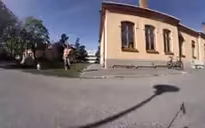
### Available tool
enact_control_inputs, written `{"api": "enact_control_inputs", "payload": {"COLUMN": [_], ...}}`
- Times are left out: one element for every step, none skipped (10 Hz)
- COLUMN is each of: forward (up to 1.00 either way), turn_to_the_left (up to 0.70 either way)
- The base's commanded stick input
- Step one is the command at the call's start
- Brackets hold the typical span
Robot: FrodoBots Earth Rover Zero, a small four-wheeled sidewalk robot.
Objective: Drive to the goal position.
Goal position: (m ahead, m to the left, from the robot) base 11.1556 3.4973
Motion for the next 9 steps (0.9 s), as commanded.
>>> {"api": "enact_control_inputs", "payload": {"forward": [0.70,0.70,0.70,0.70,0.70,0.70,0.70,0.70,0.70], "turn_to_the_left": [0.00,0.00,0.00,0.00,0.00,0.00,0.00,0.00,0.00]}}
